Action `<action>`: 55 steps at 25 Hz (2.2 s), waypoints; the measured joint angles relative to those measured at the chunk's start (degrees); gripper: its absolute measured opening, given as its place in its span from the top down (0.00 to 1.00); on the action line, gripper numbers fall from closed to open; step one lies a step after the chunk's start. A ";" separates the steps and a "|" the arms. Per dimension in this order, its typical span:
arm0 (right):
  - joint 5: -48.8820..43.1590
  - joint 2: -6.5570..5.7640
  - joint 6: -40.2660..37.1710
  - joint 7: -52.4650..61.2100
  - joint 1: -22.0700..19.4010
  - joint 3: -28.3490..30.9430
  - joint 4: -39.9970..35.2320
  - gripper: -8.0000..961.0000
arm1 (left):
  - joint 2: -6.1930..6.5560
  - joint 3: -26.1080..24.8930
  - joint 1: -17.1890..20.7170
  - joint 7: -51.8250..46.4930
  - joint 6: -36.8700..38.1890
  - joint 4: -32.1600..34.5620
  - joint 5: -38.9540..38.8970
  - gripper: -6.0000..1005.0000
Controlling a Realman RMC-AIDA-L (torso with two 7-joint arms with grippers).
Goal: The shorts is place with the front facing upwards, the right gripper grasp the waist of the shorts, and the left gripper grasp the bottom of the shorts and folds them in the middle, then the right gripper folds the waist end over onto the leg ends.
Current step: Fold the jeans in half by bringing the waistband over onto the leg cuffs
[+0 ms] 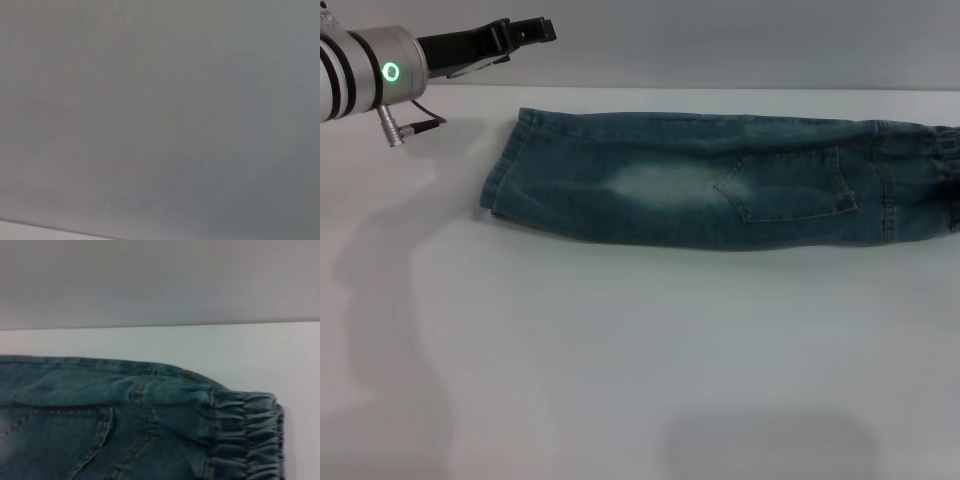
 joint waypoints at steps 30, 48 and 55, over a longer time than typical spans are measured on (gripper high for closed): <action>0.37 1.80 -0.20 -3.81 2.34 -1.33 1.85 0.40 | -0.07 0.00 -0.37 1.07 -1.33 -0.27 -0.25 0.17; 0.50 -0.19 -10.05 -2.95 2.88 -0.73 0.25 0.90 | -0.24 0.09 -0.13 10.05 -2.62 -1.87 -2.84 0.17; 0.17 -1.66 -22.99 0.89 3.55 -0.63 -7.29 0.92 | -0.65 3.35 0.11 16.53 -4.33 -3.12 -3.90 0.17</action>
